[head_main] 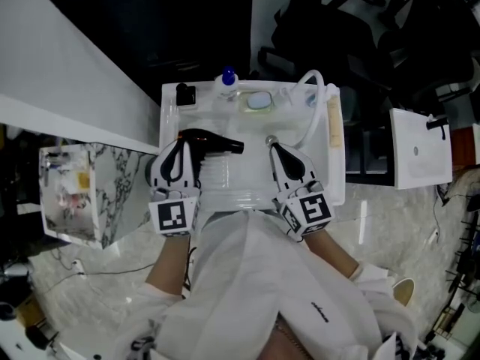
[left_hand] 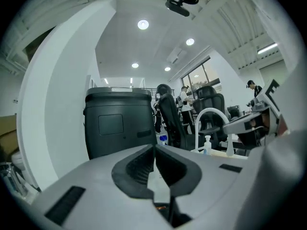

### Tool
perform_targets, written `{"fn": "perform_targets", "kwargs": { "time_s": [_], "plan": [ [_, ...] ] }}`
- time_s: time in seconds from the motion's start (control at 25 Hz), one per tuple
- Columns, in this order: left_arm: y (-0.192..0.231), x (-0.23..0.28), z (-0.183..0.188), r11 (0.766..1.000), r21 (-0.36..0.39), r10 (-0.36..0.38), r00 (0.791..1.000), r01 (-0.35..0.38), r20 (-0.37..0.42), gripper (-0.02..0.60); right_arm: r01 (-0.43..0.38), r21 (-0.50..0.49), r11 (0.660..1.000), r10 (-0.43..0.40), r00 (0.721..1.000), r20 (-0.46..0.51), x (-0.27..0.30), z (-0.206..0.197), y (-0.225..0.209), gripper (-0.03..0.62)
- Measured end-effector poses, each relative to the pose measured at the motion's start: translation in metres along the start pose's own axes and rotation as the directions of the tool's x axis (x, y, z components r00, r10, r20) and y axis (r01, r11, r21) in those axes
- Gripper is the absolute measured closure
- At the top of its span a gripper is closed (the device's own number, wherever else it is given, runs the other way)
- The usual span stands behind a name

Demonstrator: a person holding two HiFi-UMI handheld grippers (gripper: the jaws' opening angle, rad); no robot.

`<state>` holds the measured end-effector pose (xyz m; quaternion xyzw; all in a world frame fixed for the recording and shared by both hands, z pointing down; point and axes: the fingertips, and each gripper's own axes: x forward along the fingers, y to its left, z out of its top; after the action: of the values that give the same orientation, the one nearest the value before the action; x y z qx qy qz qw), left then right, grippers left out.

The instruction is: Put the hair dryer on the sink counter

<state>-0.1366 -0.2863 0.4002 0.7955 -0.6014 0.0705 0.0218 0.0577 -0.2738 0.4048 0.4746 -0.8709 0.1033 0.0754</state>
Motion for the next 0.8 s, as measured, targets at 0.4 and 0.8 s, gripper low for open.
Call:
{"fn": "perform_targets", "kwargs": {
  "time_s": [0.4,0.8],
  "plan": [
    [0.012,-0.018,0.006,0.999,0.015,0.047,0.998,-0.048,0.05,0.541,0.059,-0.015,0.998,-0.058,0.998,0.037,-0.021,0.011,-0.018,0.577],
    [0.006,-0.02,0.017,0.998,0.037,0.045,0.997,-0.047,0.065,0.541,0.051,-0.021,0.998,-0.051,0.998,0.038,-0.026,0.014,-0.018,0.577]
  ]
}}
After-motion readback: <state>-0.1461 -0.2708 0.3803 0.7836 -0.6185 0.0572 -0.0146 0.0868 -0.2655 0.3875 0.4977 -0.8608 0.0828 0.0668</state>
